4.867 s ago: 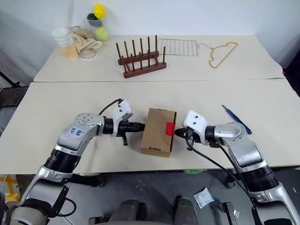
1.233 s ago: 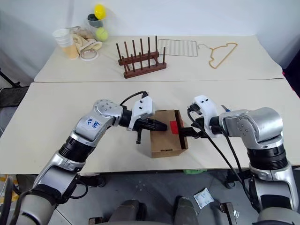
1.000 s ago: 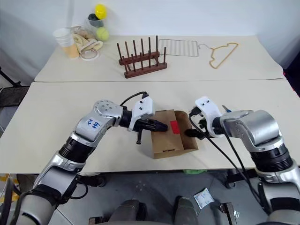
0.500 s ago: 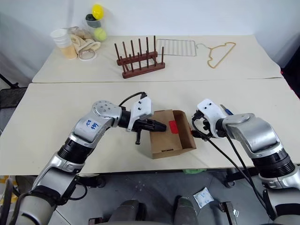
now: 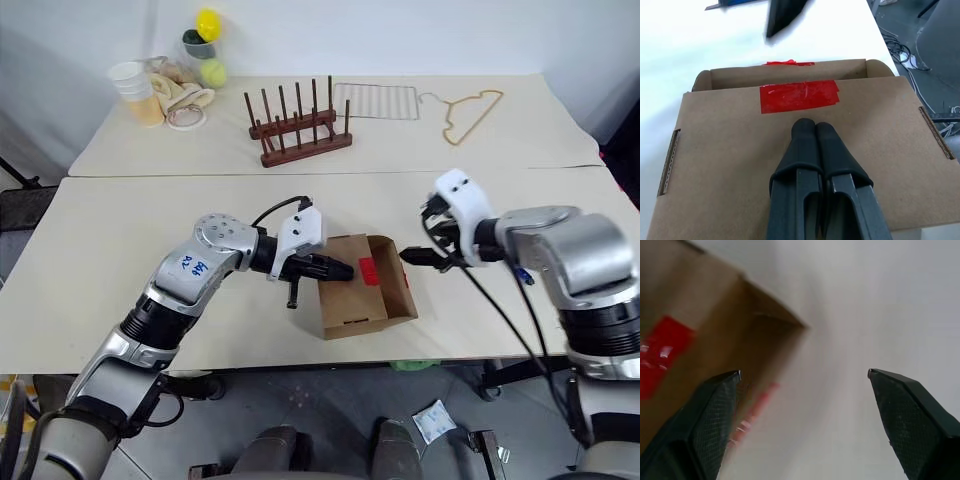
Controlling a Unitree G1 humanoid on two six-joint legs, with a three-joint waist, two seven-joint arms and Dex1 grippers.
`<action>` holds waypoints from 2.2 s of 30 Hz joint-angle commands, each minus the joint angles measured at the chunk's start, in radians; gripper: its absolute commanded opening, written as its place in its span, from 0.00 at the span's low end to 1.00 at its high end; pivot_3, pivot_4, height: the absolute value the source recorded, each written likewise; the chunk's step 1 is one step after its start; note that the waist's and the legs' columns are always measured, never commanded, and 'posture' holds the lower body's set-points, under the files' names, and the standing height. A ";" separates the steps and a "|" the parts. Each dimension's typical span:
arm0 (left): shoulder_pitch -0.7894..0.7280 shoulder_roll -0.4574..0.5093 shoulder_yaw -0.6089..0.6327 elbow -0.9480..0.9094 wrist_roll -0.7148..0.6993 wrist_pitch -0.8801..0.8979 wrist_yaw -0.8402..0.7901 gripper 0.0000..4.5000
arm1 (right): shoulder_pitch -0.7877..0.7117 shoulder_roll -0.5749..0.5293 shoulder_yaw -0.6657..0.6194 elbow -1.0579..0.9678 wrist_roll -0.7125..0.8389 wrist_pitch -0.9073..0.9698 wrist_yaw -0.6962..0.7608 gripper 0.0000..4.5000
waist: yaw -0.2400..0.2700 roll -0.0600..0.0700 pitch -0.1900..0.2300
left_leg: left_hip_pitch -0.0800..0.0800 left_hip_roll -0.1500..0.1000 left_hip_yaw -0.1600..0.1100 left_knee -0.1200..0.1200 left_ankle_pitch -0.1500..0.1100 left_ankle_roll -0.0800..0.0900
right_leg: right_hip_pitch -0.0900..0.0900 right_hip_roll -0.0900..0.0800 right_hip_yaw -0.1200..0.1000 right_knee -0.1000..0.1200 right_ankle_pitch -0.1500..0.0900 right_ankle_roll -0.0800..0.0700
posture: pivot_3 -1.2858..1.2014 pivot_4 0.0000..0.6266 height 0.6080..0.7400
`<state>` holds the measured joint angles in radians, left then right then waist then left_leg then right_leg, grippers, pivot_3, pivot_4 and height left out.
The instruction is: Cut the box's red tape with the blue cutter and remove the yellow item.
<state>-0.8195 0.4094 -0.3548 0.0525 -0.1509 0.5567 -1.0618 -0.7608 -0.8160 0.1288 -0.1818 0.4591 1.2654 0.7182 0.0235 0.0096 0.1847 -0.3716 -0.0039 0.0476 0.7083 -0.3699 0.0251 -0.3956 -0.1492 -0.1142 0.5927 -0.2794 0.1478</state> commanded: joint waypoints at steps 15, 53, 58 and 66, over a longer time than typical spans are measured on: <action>0.008 0.005 -0.013 0.015 0.007 0.007 -0.006 0.00 | 0.135 0.006 0.164 0.011 -0.190 -0.246 -0.024 0.95 | 0.000 0.000 0.000 | 0.001 0.000 0.000 0.000 0.000 0.000 | 0.001 0.000 0.000 0.000 0.000 0.000 | 0.52 0.24 1.00; 0.012 0.025 -0.011 -0.003 0.008 -0.004 -0.021 0.00 | -0.040 0.139 0.014 0.509 0.097 0.091 0.262 0.43 | -0.003 0.000 0.000 | 0.001 0.000 0.000 0.000 0.000 0.000 | 0.001 0.000 0.000 0.000 0.000 0.000 | 0.52 0.24 1.00; 0.014 0.027 -0.009 -0.003 0.005 -0.003 -0.019 0.00 | -0.075 0.178 0.044 0.504 0.104 0.110 0.272 0.43 | -0.015 0.000 0.000 | 0.002 0.000 0.000 0.000 0.000 0.000 | 0.001 0.000 0.000 0.002 0.000 0.000 | 0.52 0.24 1.00; 0.010 0.015 -0.009 0.006 0.004 -0.007 -0.010 0.00 | -0.099 0.188 0.142 0.521 0.050 0.106 0.260 0.35 | -0.025 -0.002 -0.002 | 0.002 0.000 -0.001 0.000 0.000 0.000 | 0.001 0.000 -0.001 0.002 0.000 0.000 | 0.52 0.24 1.00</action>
<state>-0.8195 0.4322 -0.3526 0.0554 -0.1511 0.5458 -1.0745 -0.8827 -0.6503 0.2208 0.3235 0.5255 1.3556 0.9881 -0.0016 0.0078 0.1830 -0.3694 -0.0036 0.0463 0.7084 -0.3699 0.0248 -0.3945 -0.1491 -0.1147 0.5949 -0.2794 0.1478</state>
